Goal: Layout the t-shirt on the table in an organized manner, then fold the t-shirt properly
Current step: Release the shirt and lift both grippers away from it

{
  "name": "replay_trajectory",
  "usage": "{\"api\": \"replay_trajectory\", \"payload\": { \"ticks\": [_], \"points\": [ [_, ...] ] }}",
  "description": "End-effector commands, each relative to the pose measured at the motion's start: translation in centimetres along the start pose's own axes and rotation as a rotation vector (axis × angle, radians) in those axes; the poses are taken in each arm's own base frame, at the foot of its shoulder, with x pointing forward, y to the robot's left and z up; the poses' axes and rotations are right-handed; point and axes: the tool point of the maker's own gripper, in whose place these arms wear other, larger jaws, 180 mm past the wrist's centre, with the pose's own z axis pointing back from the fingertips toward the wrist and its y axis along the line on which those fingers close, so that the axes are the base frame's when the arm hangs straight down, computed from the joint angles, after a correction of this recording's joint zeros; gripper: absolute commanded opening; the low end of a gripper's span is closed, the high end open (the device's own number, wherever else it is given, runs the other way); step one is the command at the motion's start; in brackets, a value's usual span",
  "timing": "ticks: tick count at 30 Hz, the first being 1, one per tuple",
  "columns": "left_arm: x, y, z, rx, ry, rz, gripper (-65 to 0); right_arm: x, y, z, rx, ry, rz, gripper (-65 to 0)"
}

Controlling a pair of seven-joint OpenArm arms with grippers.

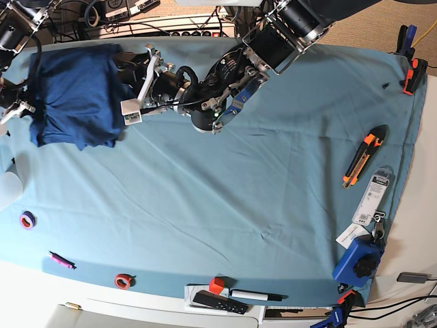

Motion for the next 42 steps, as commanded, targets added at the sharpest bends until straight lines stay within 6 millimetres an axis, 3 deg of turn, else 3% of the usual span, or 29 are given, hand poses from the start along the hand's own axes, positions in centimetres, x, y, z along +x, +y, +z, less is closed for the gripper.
{"api": "replay_trajectory", "payload": {
  "ticks": [1, 9, 16, 17, 20, 22, 27, 30, 31, 33, 34, 40, 41, 42],
  "points": [
    [2.6, -1.0, -0.1, -0.031, -0.062, -0.041, -38.3, 2.4, -0.9, 1.4, -0.045, -0.048, 0.033, -65.0],
    [2.6, -1.0, -0.1, -0.030, -0.062, -0.041, -38.3, 5.1, -0.2, 1.4, -0.044, -0.125, 0.048, -65.0],
    [2.6, -1.0, -0.1, -0.030, -0.062, -0.041, -38.3, 4.7, -0.7, 1.4, -0.076, -0.096, 0.061, -65.0],
    [2.6, -0.9, -0.1, -0.030, -0.062, -0.041, -38.3, 4.6, -1.0, 1.4, -0.094, -0.086, 0.067, -61.1],
    [2.6, -1.0, -0.1, -0.030, -0.062, -0.041, -38.3, 4.4, -2.3, 1.8, -0.157, -0.066, 0.093, -34.1],
    [2.6, -1.0, -0.1, -0.030, -0.061, -0.041, -38.3, 5.4, -3.1, 2.6, -0.199, -0.095, 0.116, -30.3],
    [2.6, -0.9, -0.1, -0.030, -0.061, -0.041, -38.3, 8.9, -3.5, 4.9, -0.215, -0.224, 0.145, -30.4],
    [2.6, -0.9, -0.1, -0.030, -0.062, -0.041, -38.3, 10.2, -2.8, 5.9, -0.168, -0.272, 0.130, -31.5],
    [2.6, -0.9, -0.1, -0.030, -0.062, -0.041, -38.3, 10.4, -2.3, 6.0, -0.134, -0.276, 0.116, -38.1],
    [2.8, -0.9, -0.1, -0.029, -0.067, -0.043, -38.3, 10.7, -0.6, 6.3, -0.032, -0.293, 0.079, -59.1],
    [3.0, -0.8, 0.0, -0.026, -0.069, -0.050, -38.3, 11.0, 0.3, 6.5, 0.026, -0.313, 0.056, -65.0],
    [6.2, 0.6, 1.8, 0.021, -0.059, -0.146, -39.0, 13.1, 3.7, 9.9, 0.300, -0.486, -0.043, -65.0],
    [6.8, 0.9, 2.2, 0.032, -0.062, -0.159, -43.1, 13.4, 3.9, 10.9, 0.334, -0.517, -0.052, -65.0],
    [7.5, 1.2, 2.8, 0.045, -0.072, -0.169, -51.4, 13.9, 4.1, 12.0, 0.363, -0.564, -0.061, -65.0]
  ]
}}
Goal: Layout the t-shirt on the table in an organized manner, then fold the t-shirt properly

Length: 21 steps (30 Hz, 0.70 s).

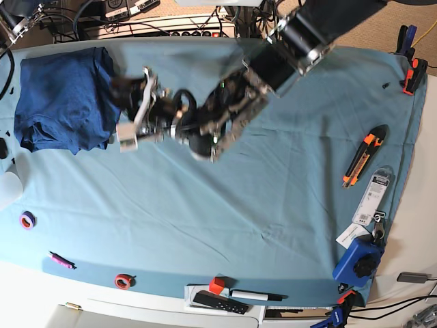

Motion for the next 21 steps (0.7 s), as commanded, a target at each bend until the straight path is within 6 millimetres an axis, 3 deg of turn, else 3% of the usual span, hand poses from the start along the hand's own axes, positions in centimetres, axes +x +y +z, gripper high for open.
{"api": "replay_trajectory", "payload": {
  "ticks": [1, 2, 5, 9, 12, 17, 21],
  "points": [
    [3.4, -0.3, 0.5, -0.011, -0.079, -0.046, -61.7, 4.4, 1.6, 1.8, 0.036, -0.129, 0.055, -65.0],
    [4.2, 0.3, 1.2, 0.007, -0.104, -0.046, -65.0, 5.3, 1.6, 2.7, 0.034, -0.173, 0.060, -65.0],
    [7.6, 2.2, 4.5, 0.075, -0.253, -0.043, -65.0, 7.9, 2.2, 5.8, 0.020, -0.301, 0.102, -65.0],
    [12.8, 4.3, 11.2, 0.208, -0.520, -0.079, -65.0, 10.1, 4.0, 9.3, -0.016, -0.399, 0.209, -65.0],
    [15.0, 5.1, 16.2, 0.337, -0.645, -0.144, -65.0, 11.0, 5.9, 10.6, -0.041, -0.415, 0.314, -65.0],
    [15.7, 6.1, 21.2, 0.485, -0.711, -0.189, -65.0, 11.9, 9.5, 11.1, -0.068, -0.413, 0.479, -65.0],
    [14.3, 7.2, 23.0, 0.540, -0.700, -0.175, -65.0, 15.1, 7.8, 12.0, -0.309, -0.528, 0.589, -65.0]
  ]
}}
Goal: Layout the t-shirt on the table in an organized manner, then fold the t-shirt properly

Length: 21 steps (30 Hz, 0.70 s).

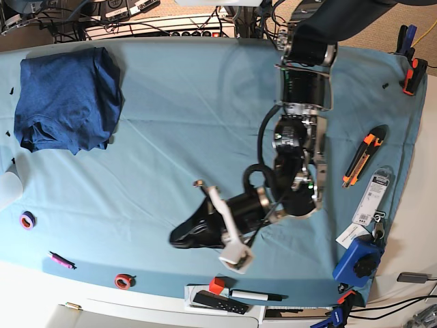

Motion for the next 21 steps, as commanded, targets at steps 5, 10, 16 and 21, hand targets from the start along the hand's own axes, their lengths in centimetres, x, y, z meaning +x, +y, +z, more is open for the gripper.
{"api": "replay_trajectory", "payload": {
  "ticks": [5, 10, 16, 21],
  "points": [
    [1.1, 0.3, 1.0, 0.019, -0.086, -0.021, -65.0, 3.6, -1.9, -1.9, -0.203, -0.103, 0.385, -65.0],
    [2.6, -0.4, 2.0, 0.052, -0.166, -0.093, -65.0, 1.7, -1.0, -5.3, -0.275, -0.030, 0.613, -65.0],
    [3.1, -0.9, 4.3, 0.105, -0.199, -0.134, -65.0, -4.8, 2.2, -7.7, -0.201, 0.080, 0.617, -65.0],
    [0.3, 1.6, 8.9, 0.223, -0.173, -0.074, -65.0, -11.1, 5.2, -7.1, -0.076, 0.130, 0.504, -65.0]
  ]
}}
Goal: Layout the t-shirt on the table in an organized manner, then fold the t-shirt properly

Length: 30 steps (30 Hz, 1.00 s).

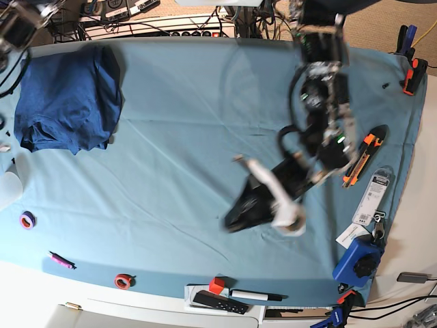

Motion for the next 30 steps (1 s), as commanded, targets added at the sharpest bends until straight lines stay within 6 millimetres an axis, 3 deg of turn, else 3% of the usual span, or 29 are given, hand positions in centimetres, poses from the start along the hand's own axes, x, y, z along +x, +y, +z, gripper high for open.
{"api": "replay_trajectory", "payload": {
  "ticks": [1, 3, 6, 11, 16, 21, 25, 30],
  "points": [
    [1.9, 0.1, 1.0, -0.005, -0.075, -0.001, -65.0, 2.4, -0.9, 0.5, 0.000, -0.088, 0.004, -65.0],
    [1.5, 1.2, 3.4, 0.041, -0.084, 0.025, -65.0, 1.9, 0.9, 1.2, 0.086, -0.119, -0.056, -65.0],
    [1.1, 2.2, 7.0, 0.118, -0.087, 0.037, -65.0, 1.5, 0.8, 2.6, 0.091, -0.173, -0.203, -65.0],
    [0.0, 2.3, 12.5, 0.215, -0.033, 0.019, -65.0, -1.4, 1.5, 5.1, 0.084, -0.122, -0.325, -65.0],
    [-0.5, 2.1, 17.4, 0.291, 0.072, -0.018, -65.0, -3.8, 3.6, 7.6, 0.114, -0.044, -0.308, -65.0],
    [0.1, 1.9, 22.1, 0.359, 0.135, -0.011, -65.0, -3.6, 5.3, 10.4, 0.149, -0.015, -0.234, -65.0],
    [-0.8, 1.9, 26.2, 0.433, 0.226, 0.054, -65.0, -3.9, 7.0, 12.8, 0.188, 0.049, -0.175, -65.0],
    [-2.8, -0.3, 29.5, 0.431, 0.325, 0.193, -65.0, -6.6, 8.7, 15.5, 0.253, 0.175, -0.232, -65.0]
  ]
}}
